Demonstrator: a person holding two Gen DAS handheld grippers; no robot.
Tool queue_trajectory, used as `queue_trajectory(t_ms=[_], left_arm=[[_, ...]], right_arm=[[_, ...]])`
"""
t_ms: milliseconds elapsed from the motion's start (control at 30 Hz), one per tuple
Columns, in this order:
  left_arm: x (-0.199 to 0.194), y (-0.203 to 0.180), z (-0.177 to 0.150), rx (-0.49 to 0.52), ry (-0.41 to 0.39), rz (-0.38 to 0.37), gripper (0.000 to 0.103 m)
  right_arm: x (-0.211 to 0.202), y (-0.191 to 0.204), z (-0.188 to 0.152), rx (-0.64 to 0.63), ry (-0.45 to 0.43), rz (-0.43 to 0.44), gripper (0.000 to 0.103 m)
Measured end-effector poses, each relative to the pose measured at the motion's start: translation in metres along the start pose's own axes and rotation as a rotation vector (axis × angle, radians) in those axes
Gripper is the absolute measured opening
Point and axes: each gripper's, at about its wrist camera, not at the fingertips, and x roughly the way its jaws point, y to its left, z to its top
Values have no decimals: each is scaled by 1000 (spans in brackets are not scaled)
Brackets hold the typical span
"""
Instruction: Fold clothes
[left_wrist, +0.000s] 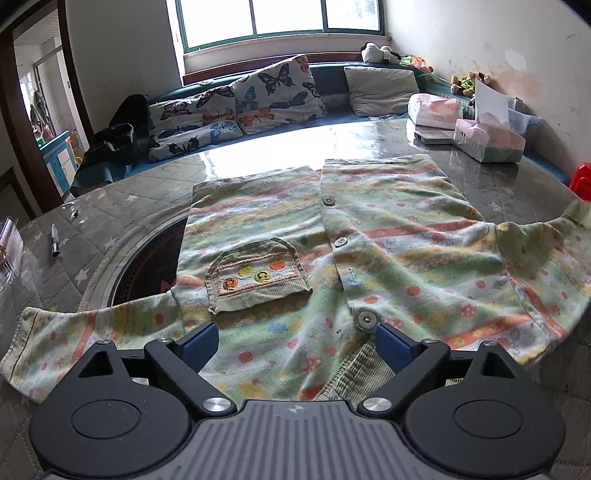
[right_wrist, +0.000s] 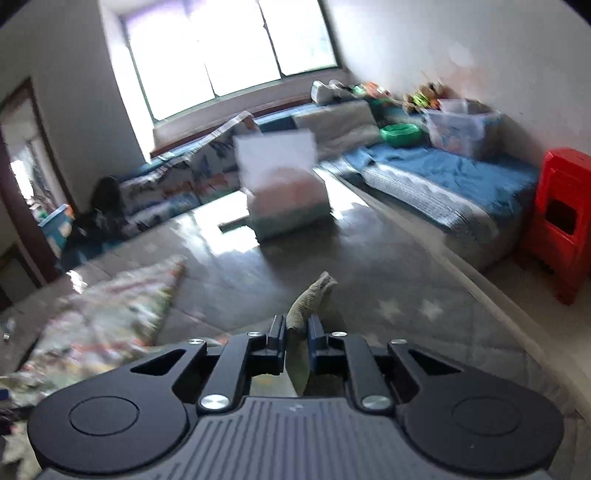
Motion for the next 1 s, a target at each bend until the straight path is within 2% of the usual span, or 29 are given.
queue_trajectory(t_ms=[300, 533, 800, 1000], left_arm=[[-7, 20, -7, -49, -13, 6, 94], [-14, 46, -15, -109, -24, 31, 94], [-23, 74, -29, -176, -28, 63, 94], [-26, 91, -37, -211, -22, 89, 95]], right_arm=[[-17, 81, 33, -103, -72, 189, 8], [-10, 166, 47, -226, -67, 359, 8], [12, 259, 26, -335, 3, 506, 8], [32, 304, -6, -409, 107, 553, 8]])
